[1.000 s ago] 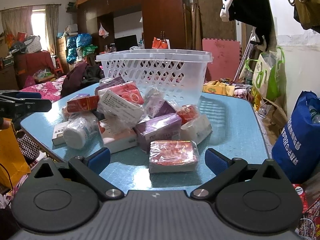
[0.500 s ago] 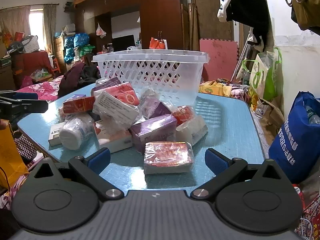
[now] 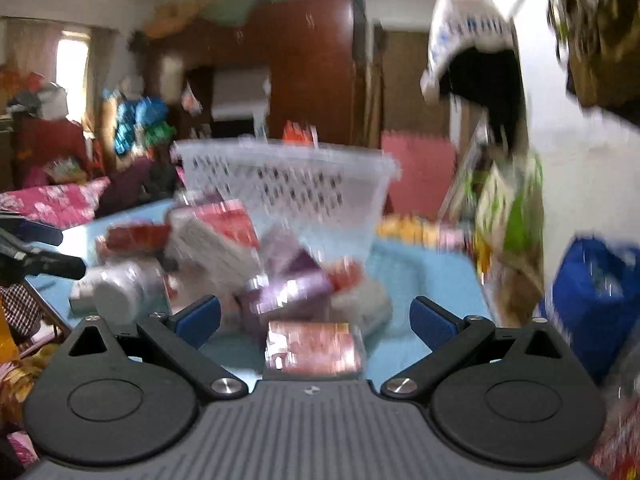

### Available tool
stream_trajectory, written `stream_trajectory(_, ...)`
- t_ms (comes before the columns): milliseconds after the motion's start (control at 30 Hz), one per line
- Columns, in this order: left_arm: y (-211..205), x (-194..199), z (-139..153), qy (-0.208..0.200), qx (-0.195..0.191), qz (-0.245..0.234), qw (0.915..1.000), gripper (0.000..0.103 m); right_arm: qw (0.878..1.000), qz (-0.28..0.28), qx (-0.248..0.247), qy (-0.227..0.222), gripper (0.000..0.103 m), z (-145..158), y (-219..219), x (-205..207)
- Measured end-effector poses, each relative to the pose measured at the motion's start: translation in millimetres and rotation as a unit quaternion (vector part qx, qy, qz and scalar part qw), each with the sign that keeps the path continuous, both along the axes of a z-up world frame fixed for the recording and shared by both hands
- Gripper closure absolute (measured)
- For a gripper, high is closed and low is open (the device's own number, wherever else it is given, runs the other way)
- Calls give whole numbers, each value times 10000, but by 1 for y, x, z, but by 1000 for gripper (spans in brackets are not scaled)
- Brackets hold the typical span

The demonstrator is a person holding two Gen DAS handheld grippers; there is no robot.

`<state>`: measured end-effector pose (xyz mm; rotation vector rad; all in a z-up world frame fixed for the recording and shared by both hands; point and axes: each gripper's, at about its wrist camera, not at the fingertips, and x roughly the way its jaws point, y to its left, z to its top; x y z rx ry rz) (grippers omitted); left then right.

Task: Organize objects
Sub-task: 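Move both grippers toward the pile of packages beside the white basket, then grasp the KENT cigarette box with the left gripper while the right grasps a red-wrapped packet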

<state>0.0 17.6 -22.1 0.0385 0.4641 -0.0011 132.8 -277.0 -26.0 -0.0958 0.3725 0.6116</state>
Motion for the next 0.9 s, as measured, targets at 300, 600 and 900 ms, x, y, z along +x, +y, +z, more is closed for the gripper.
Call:
stream_trajectory(300, -10, 3, -26, -7, 548, -34, 9985, 0, 9990, 122, -50, 419, 0, -26, -1, 8)
stream_trajectory(600, 2, 10, -40, -372, 132, -240, 9989, 0, 9997, 201, 103, 33, 0, -41, -4, 2)
stream_trajectory(900, -1, 8, -41, -586, 162, -371, 9975, 25, 9992, 275, 240, -130, 0, -43, 4, -1)
